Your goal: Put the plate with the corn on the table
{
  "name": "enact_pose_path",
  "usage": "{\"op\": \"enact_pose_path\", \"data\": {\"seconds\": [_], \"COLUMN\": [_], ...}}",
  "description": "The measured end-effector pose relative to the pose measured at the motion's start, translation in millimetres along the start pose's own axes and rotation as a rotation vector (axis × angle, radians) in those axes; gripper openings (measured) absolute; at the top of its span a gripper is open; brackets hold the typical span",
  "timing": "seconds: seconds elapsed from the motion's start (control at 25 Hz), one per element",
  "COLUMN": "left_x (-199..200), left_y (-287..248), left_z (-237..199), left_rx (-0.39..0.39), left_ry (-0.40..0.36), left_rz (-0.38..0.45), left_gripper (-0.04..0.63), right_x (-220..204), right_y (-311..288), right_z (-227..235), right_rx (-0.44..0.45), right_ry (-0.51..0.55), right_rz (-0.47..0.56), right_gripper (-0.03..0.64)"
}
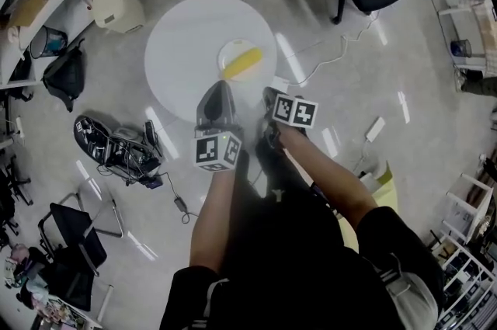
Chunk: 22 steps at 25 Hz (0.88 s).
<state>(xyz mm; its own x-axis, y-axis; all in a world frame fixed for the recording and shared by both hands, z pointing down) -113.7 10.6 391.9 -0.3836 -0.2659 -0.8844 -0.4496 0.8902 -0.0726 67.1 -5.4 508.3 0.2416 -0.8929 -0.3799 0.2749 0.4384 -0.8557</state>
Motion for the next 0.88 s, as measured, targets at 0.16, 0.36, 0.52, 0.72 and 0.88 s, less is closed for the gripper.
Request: {"op": "enact_pose_path", "data": {"seconds": [0.16, 0.36, 0.52, 0.72, 0.88], "left_x": [12, 27, 32, 38, 42], "left_y": [3, 7, 15, 24, 29], "left_z": [16, 33, 47, 61, 67], "left_rx": [-0.027, -0.064, -0.076, -0.081, -0.081], "left_ry": [-0.013, -0.049, -0.048, -0.051, -0.057], "left_rz": [0.001, 0.004, 0.008, 0.019, 0.027], "left_gripper": [0.003, 0.003, 0.003, 0.003, 0.003], "right_x": [8, 15, 14, 17, 20], "right_y": [21, 41, 58, 79, 98], "right_z": [-13, -28, -37, -50, -62], "right_rx": [0.019, 0.044, 0.063, 0.074, 0.088], "right_ry": [0.043, 0.089, 0.140, 0.228, 0.296], "right_rz": [0.034, 0.068, 0.100, 0.164, 0.221], "right_gripper": [0.006, 0.006, 0.006, 0.006, 0.006]}}
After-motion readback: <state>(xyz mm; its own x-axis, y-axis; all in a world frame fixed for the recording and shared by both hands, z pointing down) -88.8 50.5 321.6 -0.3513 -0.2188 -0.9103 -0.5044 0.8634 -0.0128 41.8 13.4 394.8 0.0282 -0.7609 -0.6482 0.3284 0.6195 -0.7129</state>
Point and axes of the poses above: the fingertips, and each gripper's own axes: y backward along the fingers, z to its right, x out of its top, the point moved 6 cm from there along y, backward along the fingers, and after that the axes turned 13 degrees about -x, right-handed, at the moved point
